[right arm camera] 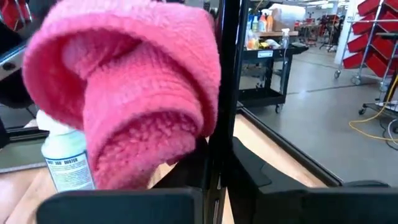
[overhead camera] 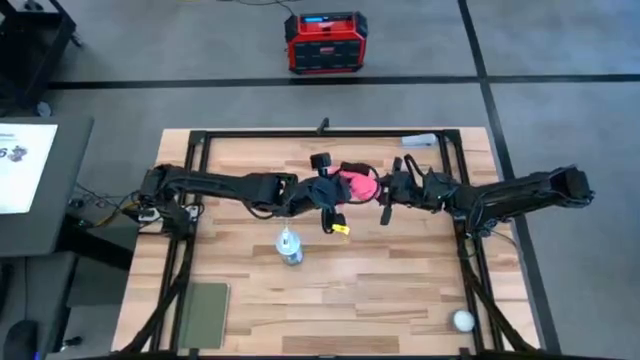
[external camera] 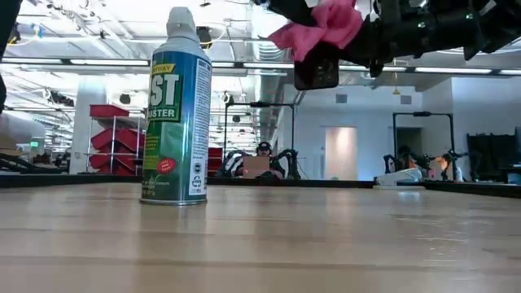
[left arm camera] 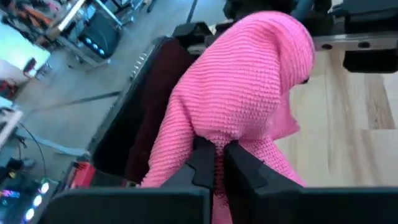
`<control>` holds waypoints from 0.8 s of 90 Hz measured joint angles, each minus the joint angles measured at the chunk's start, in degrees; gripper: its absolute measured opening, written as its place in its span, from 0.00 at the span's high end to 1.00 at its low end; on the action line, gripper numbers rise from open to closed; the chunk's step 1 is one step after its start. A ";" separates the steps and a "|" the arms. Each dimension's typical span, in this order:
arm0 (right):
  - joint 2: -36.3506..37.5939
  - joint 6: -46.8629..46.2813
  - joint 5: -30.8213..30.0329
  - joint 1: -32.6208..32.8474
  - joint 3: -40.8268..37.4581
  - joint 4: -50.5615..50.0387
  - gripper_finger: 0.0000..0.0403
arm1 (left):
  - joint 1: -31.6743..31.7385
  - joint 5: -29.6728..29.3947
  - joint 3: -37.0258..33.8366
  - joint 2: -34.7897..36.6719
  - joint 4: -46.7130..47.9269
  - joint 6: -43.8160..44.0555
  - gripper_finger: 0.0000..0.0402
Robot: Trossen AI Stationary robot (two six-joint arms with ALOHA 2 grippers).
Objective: Apply microfiber cloth
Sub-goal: Wipe the back of the cellphone with the pink microfiber cloth
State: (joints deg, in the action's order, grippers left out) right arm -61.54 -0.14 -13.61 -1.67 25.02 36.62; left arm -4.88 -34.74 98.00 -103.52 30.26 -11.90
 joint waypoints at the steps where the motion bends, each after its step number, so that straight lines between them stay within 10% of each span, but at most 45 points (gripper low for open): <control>1: 0.00 0.01 -0.04 0.05 0.00 0.02 0.96 | -0.01 -0.02 0.00 -0.23 -0.06 -0.01 1.00; 72: -0.13 0.48 -2.38 2.75 -0.07 -0.46 0.96 | 0.87 -0.65 -4.53 2.50 -10.47 -2.16 1.00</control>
State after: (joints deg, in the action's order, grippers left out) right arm -61.67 0.34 -15.99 1.08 24.95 36.16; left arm -4.00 -35.39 93.46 -101.02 19.80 -14.06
